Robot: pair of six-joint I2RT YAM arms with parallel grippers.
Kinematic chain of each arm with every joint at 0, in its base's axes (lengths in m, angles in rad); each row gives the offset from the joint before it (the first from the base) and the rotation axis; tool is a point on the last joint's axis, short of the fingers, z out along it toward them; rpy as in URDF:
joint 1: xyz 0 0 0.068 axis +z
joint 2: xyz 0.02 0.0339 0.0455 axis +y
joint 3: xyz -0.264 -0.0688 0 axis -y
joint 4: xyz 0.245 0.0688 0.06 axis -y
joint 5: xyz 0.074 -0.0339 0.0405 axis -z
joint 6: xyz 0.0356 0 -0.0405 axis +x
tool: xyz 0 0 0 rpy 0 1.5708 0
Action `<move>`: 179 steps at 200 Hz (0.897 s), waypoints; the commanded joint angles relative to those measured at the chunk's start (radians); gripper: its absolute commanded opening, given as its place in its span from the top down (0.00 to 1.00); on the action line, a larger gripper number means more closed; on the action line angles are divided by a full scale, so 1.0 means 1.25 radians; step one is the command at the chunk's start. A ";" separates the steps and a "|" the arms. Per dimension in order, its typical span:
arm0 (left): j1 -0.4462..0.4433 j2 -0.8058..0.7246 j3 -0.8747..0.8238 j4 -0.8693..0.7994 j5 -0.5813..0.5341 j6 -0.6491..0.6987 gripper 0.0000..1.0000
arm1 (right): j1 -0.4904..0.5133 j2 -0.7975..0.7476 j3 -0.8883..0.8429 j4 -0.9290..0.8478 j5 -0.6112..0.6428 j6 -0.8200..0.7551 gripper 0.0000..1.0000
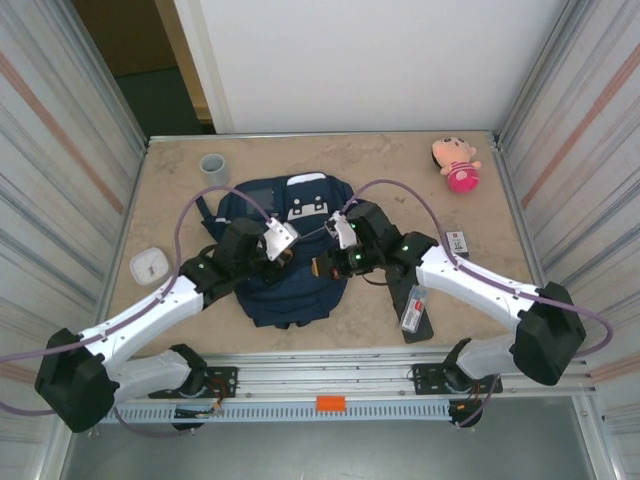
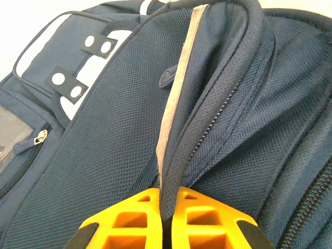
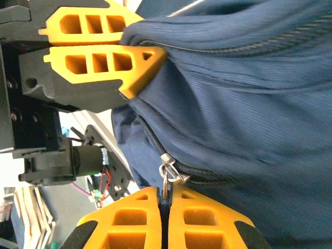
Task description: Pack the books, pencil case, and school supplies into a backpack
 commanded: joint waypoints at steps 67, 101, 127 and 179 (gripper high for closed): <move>-0.057 0.037 0.048 0.131 -0.027 -0.115 1.00 | 0.067 0.080 0.014 0.152 0.022 0.095 1.00; -0.056 0.015 0.043 0.130 -0.032 -0.129 1.00 | 0.029 0.037 -0.016 0.140 0.085 0.130 1.00; -0.057 0.002 0.040 0.120 -0.051 -0.132 1.00 | 0.003 0.004 -0.019 0.094 0.128 0.139 1.00; -0.064 0.017 0.041 0.151 -0.048 -0.191 1.00 | 0.088 0.048 0.050 0.119 0.121 0.133 1.00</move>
